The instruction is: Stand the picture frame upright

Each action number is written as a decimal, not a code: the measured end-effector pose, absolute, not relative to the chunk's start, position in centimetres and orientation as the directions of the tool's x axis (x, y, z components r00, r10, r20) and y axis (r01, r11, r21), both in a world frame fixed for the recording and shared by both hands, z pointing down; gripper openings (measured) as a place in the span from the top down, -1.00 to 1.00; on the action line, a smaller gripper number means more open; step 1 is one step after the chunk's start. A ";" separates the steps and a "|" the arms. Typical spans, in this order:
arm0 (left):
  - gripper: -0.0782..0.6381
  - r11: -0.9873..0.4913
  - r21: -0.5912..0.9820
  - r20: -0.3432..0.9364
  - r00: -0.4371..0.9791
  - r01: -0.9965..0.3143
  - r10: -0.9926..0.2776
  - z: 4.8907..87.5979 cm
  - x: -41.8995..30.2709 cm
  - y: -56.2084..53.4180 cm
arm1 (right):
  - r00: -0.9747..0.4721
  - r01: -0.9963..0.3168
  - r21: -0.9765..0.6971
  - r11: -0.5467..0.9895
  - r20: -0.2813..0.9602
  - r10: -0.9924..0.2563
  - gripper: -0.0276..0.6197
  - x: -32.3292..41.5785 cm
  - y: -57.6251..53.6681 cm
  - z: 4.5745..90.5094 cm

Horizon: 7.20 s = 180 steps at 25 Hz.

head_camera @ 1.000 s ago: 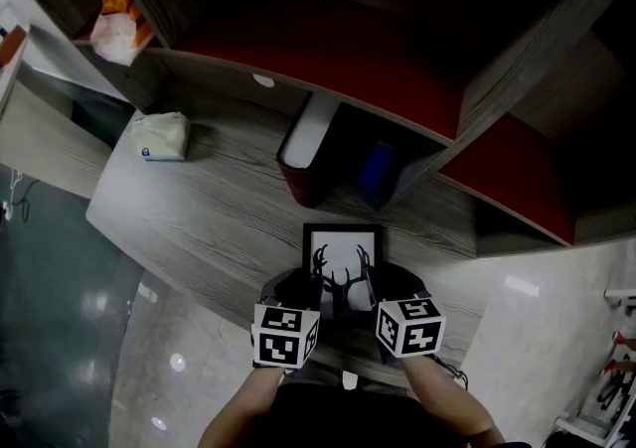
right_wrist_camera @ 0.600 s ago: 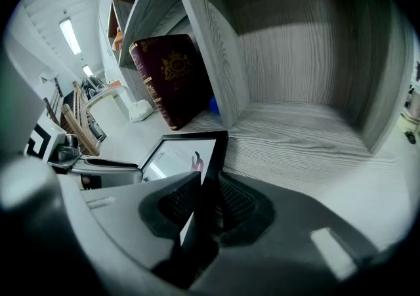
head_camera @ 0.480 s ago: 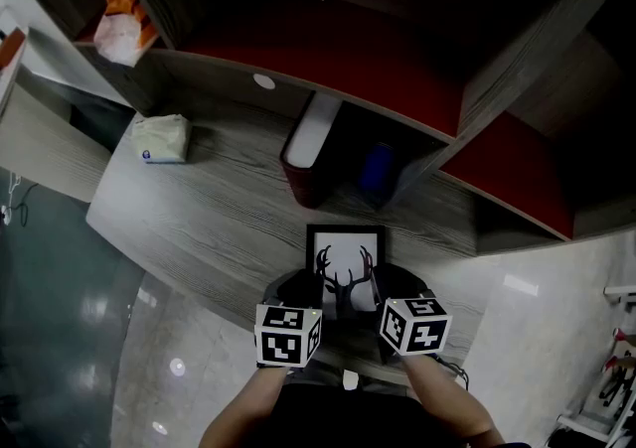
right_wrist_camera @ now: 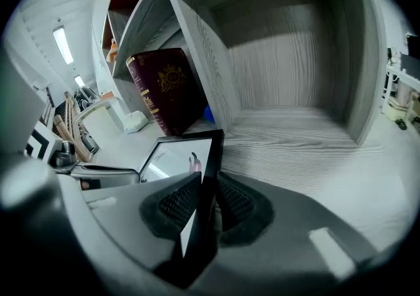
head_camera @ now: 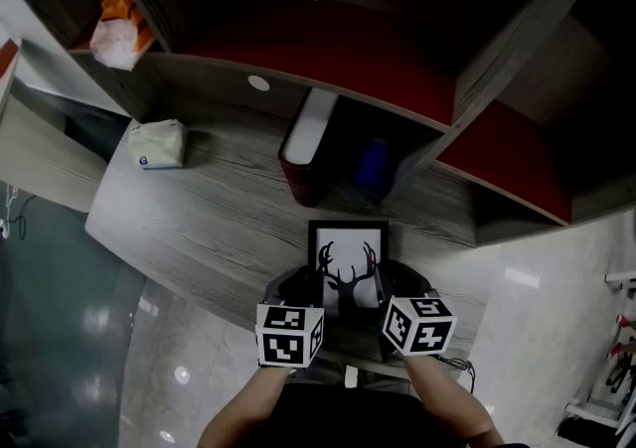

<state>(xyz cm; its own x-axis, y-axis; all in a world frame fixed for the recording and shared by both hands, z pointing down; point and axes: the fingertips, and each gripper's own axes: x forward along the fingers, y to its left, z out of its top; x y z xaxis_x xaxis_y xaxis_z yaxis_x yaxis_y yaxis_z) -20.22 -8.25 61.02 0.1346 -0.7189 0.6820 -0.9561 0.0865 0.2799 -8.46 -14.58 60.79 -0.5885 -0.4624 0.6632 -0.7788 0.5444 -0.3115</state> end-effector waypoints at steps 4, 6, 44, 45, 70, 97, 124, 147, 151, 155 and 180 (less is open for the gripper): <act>0.56 0.093 0.276 0.670 0.122 -0.957 -0.732 60.4 -20.1 -8.3 | -0.594 -0.778 -0.313 0.544 0.649 -0.476 0.70 -8.2 -14.4 60.2; 0.56 0.102 0.269 0.665 0.108 -0.958 -0.739 60.0 -20.1 -8.2 | -0.602 -0.773 -0.318 0.549 0.641 -0.477 0.70 -8.2 -14.4 59.8; 0.59 0.074 0.194 0.475 0.028 -0.978 -0.879 48.8 -13.1 -7.1 | -0.675 -0.736 -0.343 0.583 0.425 -0.603 0.70 -0.5 -12.4 48.4; 0.59 0.070 0.192 0.470 0.029 -0.979 -0.882 48.5 -12.8 -7.1 | -0.674 -0.738 -0.342 0.582 0.419 -0.608 0.70 -0.2 -12.4 48.1; 0.60 -0.029 0.142 0.270 0.067 -0.989 -0.961 38.9 -8.0 -9.8 | -0.669 -0.735 -0.323 0.596 0.202 -0.716 0.71 5.3 -13.3 37.6; 0.61 -0.183 0.061 0.058 0.187 -0.981 -0.981 28.1 -7.5 -15.7 | -0.557 -0.799 -0.273 0.536 -0.003 -0.831 0.71 6.3 -17.0 27.4; 0.61 -0.188 0.044 -0.053 0.186 -0.981 -0.981 22.6 -7.3 -20.3 | -0.485 -0.836 -0.233 0.497 -0.113 -0.867 0.71 6.7 -21.1 21.7; 0.61 -0.170 0.052 -0.110 0.163 -0.984 -0.980 21.4 -6.4 -24.5 | -0.417 -0.866 -0.223 0.448 -0.171 -0.893 0.71 7.7 -25.5 20.3; 0.61 -0.158 0.049 -0.117 0.152 -0.986 -0.981 21.4 -6.6 -24.9 | -0.412 -0.867 -0.224 0.445 -0.178 -0.894 0.71 7.5 -26.0 20.3; 0.61 -0.152 0.056 -0.125 0.145 -0.987 -0.982 21.3 -6.7 -25.3 | -0.405 -0.867 -0.231 0.442 -0.191 -0.894 0.71 7.5 -26.4 20.2; 0.61 -0.088 0.116 -0.246 0.058 -0.989 -0.968 21.0 -7.6 -26.1 | -0.311 -0.894 -0.225 0.388 -0.311 -0.898 0.71 6.9 -26.8 19.7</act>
<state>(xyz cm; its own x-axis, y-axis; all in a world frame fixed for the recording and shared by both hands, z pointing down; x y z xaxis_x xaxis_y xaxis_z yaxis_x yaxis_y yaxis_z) -7.57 -26.06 21.02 0.0576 -0.9676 -0.2460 -0.9893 -0.0883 0.1157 6.86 -26.83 19.68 -0.3111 -0.8979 -0.3114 -0.8937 0.3879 -0.2255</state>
